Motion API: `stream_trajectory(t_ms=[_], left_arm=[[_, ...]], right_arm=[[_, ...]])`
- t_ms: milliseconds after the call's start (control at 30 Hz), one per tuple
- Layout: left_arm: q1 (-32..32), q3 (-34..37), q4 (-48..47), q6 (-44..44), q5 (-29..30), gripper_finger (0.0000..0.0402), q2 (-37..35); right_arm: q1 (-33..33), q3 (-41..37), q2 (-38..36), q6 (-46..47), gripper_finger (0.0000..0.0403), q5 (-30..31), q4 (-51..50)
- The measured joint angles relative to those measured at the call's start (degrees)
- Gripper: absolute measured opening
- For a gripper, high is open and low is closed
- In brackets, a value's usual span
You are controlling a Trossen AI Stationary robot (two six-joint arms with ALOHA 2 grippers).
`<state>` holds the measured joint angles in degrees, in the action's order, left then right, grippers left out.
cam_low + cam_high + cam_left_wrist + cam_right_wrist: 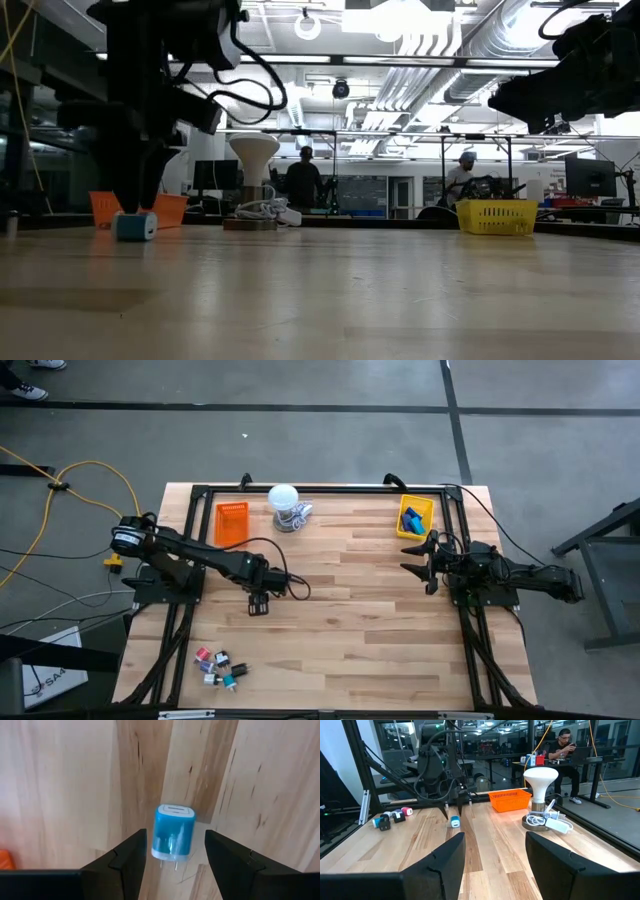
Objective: Pick & Place Office items
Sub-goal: Put the light blue charger adapter into the orange basket
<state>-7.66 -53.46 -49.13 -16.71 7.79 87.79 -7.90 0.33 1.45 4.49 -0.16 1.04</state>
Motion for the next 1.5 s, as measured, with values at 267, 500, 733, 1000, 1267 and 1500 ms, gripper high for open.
stream_trajectory(t_ms=[267,500,733,1000,1267,1500], left_arm=[[0.00,3.73,5.04,-0.04,0.00,0.0192,-0.04],[0.00,5.03,6.60,-0.03,0.00,0.0192,-0.04],[0.00,5.03,6.59,-0.02,0.00,0.0185,-0.04],[0.00,5.03,6.59,-0.11,0.00,0.0142,-0.04],[0.00,5.03,6.59,-0.46,0.00,0.0130,-0.09],[0.04,5.03,6.92,-1.52,-0.02,0.0129,-1.02]], right_arm=[[-0.01,-0.02,0.00,0.00,0.0195,0.00,0.02],[0.00,-0.02,0.00,0.00,0.0195,0.00,0.02],[-0.01,0.01,0.00,0.00,0.0195,0.00,0.01],[0.01,0.01,0.00,0.00,0.0195,0.00,0.01],[-0.01,0.00,0.00,0.00,0.0195,0.00,0.01],[0.00,0.00,0.00,0.00,0.0195,0.00,0.01]])
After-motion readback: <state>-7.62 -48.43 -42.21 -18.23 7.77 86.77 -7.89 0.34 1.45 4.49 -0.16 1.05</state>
